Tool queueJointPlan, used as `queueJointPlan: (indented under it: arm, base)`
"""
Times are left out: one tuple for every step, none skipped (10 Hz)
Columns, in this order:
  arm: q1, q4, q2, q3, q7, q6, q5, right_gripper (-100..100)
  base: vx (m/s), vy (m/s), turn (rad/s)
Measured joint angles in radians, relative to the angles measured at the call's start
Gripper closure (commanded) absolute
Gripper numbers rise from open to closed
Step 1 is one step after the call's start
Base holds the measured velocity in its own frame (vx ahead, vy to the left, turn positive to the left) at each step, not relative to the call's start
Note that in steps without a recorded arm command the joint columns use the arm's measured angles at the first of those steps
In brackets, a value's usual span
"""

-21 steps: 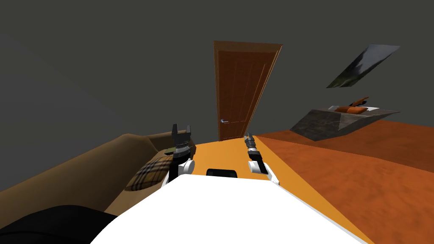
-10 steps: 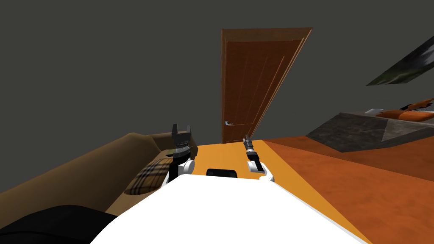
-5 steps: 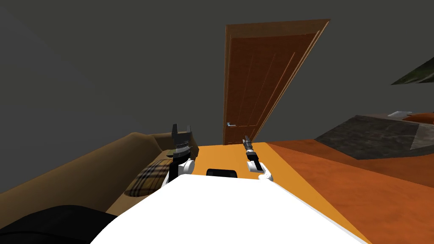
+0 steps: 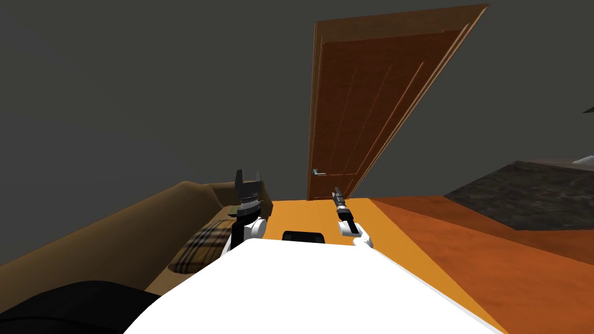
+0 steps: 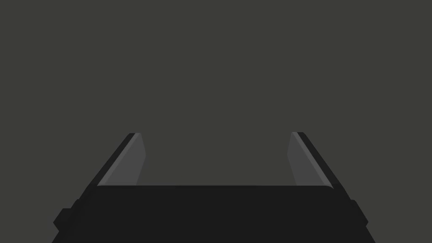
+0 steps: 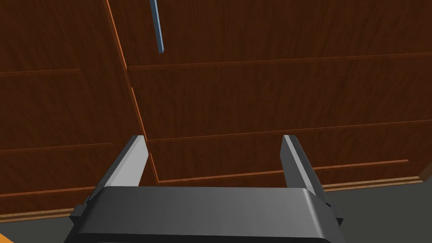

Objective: Pull the door open

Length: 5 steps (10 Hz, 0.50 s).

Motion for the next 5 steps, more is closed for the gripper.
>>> queueJointPlan:
  arm:
    - [-0.017,0.041,-0.001,-0.003,0.000,-0.015,0.001,-100]
    - [-0.025,0.062,-0.001,-0.005,-0.001,-0.020,0.002,-100]
    - [-0.043,0.101,-0.003,-0.008,-0.002,-0.031,0.003,-100]
    - [-0.048,0.119,-0.004,-0.010,-0.004,-0.037,0.004,-100]
    - [-0.062,0.149,-0.005,-0.012,-0.005,-0.044,0.005,-100]
  base:
    - [0.109,0.006,0.077]
    - [0.107,0.001,0.076]
    - [0.109,0.008,0.068]
    - [0.103,0.018,0.064]
    - [0.100,0.010,0.057]
